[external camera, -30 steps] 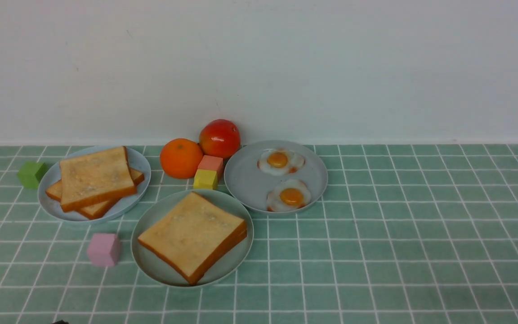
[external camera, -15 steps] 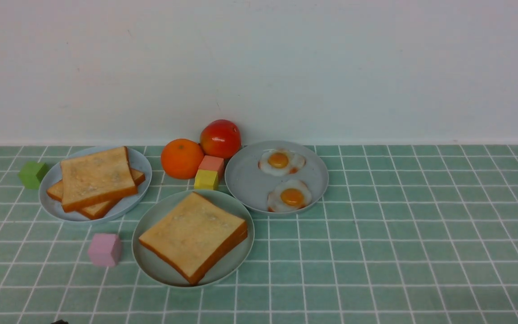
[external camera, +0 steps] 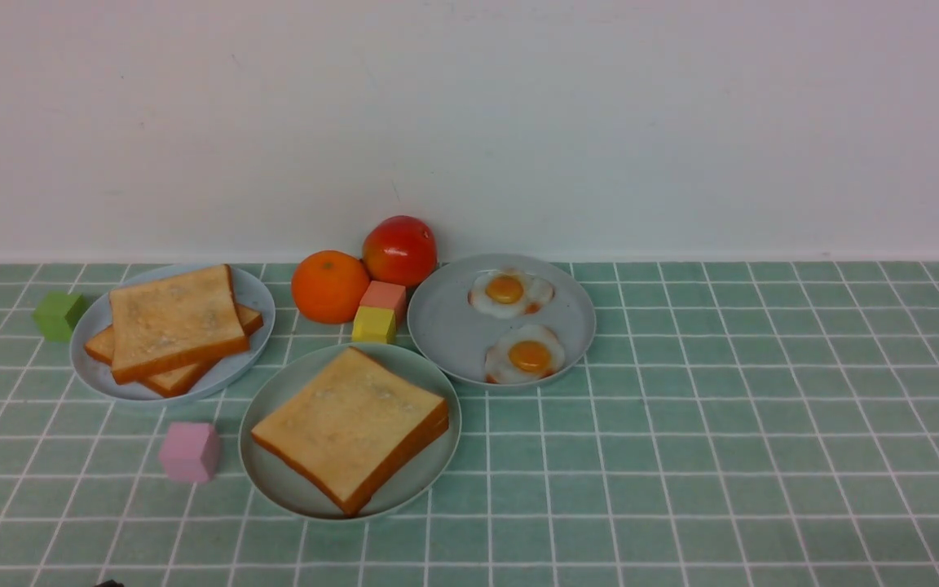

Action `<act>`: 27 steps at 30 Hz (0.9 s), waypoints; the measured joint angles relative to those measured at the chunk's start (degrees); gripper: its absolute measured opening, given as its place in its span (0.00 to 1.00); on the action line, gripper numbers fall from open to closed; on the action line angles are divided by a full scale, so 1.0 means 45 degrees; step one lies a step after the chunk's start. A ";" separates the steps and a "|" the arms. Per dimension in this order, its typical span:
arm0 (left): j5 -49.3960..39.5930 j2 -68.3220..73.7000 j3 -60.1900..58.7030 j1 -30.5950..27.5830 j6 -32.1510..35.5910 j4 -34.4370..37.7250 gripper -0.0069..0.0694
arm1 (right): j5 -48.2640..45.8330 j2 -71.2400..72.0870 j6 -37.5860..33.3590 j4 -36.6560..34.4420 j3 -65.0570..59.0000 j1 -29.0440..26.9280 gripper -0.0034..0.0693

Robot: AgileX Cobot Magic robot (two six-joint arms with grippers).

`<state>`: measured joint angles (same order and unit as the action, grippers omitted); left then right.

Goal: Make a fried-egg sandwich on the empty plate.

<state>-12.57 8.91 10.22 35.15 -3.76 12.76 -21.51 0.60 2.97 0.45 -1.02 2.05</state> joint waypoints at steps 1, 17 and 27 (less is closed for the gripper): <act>0.0000 0.0000 0.0000 0.0000 0.0000 0.0000 0.09 | 0.0000 0.0000 0.0000 0.0000 0.0000 0.0000 0.03; 0.0619 -0.0018 -0.0318 -0.0057 0.0000 -0.0434 0.11 | -0.0011 0.0000 0.0000 0.0030 0.0000 0.0000 0.05; 0.1977 -0.2022 -0.2229 -0.5318 -0.0160 -0.1409 0.07 | -0.0011 0.0000 0.0000 0.0038 0.0000 0.0000 0.05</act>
<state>-3.67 -0.18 0.19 11.21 -4.48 6.42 -21.56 0.60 2.97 0.63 -1.02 2.05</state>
